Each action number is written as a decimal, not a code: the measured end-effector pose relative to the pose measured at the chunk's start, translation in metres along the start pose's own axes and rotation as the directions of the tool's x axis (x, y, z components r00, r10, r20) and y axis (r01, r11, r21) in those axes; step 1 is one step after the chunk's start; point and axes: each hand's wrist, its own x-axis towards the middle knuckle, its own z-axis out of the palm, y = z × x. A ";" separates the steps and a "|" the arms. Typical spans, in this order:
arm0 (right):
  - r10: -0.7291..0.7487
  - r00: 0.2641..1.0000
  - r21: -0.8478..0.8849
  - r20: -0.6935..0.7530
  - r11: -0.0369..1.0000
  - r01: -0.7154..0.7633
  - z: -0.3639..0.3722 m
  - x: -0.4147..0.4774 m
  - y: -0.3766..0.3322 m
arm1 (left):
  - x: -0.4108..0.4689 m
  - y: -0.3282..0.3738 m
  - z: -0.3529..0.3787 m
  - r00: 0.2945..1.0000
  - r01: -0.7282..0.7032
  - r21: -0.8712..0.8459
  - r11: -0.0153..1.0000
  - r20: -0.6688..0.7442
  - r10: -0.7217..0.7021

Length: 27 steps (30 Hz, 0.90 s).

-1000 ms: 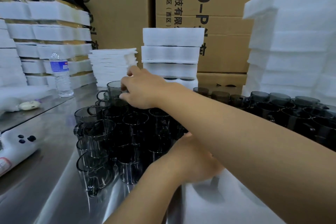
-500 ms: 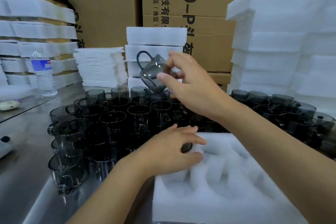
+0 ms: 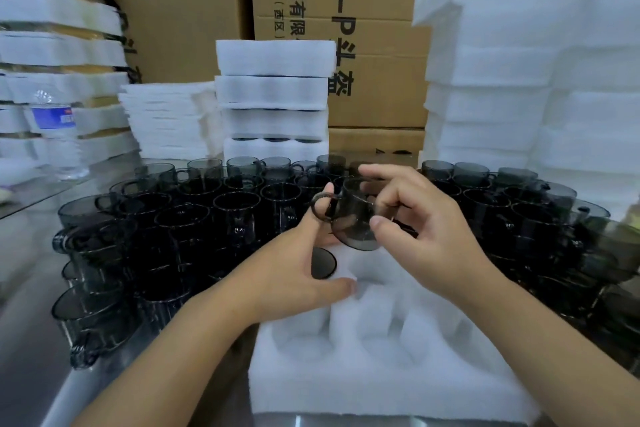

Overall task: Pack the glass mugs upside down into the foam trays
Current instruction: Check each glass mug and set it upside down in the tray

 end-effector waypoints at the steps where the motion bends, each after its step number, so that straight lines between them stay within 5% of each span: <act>1: 0.014 1.000 -0.023 0.005 1.000 -0.014 0.000 0.000 0.001 | 0.000 0.000 0.000 1.000 -0.025 -0.006 1.000 -0.019 0.025; 13: 0.118 0.987 -0.141 0.105 0.985 -0.103 -0.005 0.001 0.008 | 0.006 0.002 0.004 0.981 -0.081 -0.387 0.918 -0.192 0.006; 20: 0.074 0.993 -0.205 0.090 0.977 -0.054 -0.003 0.001 0.009 | 0.006 0.001 0.005 0.974 -0.097 -0.401 0.911 -0.228 0.003; 27: 0.194 0.981 -0.102 0.029 0.976 -0.190 -0.006 0.002 0.006 | 0.005 0.001 0.005 0.973 -0.099 -0.344 0.934 -0.230 0.019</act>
